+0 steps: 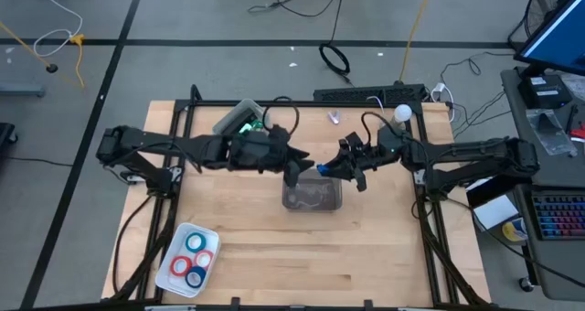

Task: Pick and place Stapler, Stapler remover, tape
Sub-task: Put the blue stapler into the gray bin

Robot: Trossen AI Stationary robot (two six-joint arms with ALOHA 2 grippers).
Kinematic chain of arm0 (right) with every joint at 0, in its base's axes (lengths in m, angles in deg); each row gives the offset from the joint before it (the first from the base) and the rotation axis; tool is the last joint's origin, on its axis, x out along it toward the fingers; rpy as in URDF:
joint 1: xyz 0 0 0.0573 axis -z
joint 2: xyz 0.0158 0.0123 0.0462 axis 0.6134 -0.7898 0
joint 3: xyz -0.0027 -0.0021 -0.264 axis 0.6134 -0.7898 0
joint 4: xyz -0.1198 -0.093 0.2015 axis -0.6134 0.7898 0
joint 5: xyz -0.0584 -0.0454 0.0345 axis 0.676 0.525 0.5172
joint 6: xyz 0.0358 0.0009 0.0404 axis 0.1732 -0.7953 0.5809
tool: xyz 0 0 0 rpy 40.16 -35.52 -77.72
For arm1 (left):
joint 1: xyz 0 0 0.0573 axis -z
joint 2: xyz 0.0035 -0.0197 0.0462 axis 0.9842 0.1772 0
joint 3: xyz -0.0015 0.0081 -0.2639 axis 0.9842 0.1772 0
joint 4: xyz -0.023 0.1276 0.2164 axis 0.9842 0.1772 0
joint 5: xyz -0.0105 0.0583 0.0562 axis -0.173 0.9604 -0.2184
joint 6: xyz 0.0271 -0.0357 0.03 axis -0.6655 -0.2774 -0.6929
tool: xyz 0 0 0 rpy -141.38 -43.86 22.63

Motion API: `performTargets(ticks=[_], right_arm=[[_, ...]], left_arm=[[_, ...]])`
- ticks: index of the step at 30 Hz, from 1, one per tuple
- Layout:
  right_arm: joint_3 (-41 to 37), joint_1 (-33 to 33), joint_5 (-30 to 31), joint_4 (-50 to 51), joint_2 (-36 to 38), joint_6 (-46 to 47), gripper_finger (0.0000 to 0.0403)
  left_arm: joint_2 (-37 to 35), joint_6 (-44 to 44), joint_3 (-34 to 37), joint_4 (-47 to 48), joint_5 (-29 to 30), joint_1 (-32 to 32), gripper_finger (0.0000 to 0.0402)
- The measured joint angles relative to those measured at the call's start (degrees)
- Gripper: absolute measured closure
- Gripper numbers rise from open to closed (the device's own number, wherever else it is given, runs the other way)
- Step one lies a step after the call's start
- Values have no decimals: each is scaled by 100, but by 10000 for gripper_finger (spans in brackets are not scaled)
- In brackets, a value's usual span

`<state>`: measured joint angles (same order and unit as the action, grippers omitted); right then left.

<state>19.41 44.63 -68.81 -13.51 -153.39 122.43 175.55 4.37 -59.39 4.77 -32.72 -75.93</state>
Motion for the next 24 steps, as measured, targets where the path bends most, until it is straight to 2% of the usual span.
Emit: performTargets(ticks=[8, 12, 14, 24], right_arm=[[4, 389, -274, -275, -17, 240, 342], [4, 486, -276, -220, -24, 263, 342], [5, 530, -302, -212, -22, 259, 342], [2, 592, -320, -170, -15, 266, 342]], left_arm=[[136, 299, -2, -58, -544, -330, 201], [325, 245, 4, -501, -737, -352, 201], [476, 184, -18, -885, -757, -352, 201], [666, 212, -4, -1099, -942, -422, 202]])
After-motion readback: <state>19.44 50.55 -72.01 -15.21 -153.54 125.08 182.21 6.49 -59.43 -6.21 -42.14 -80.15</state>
